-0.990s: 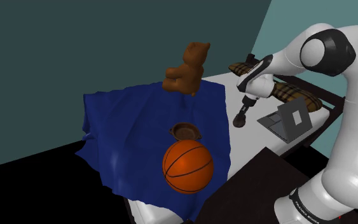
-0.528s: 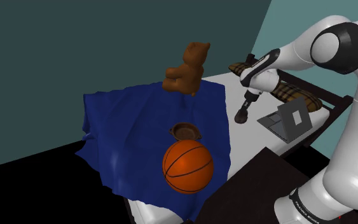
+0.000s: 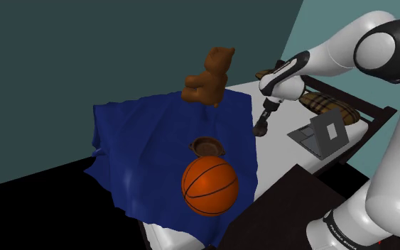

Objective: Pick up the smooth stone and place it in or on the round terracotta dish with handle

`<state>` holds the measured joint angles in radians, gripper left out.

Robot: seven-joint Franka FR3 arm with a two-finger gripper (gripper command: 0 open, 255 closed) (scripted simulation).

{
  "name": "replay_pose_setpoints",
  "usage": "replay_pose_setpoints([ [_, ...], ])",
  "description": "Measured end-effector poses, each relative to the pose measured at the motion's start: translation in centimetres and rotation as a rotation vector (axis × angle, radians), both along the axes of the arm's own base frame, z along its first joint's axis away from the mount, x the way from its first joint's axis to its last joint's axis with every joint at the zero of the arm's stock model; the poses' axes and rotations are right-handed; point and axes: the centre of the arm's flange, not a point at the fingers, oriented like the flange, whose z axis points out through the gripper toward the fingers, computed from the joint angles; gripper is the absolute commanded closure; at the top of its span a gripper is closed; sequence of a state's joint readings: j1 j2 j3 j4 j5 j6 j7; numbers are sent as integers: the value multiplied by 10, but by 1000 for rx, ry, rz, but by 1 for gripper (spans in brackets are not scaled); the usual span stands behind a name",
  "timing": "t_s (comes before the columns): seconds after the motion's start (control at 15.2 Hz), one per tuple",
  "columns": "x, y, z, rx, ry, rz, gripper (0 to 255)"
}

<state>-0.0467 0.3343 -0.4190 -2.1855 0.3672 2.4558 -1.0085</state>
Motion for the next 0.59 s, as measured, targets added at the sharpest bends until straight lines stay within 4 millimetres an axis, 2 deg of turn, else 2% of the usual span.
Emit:
replay_pose_setpoints([
  [0.2,14,32,3,0,1,0,255],
  [0.59,48,108,5,0,0,0,255],
])
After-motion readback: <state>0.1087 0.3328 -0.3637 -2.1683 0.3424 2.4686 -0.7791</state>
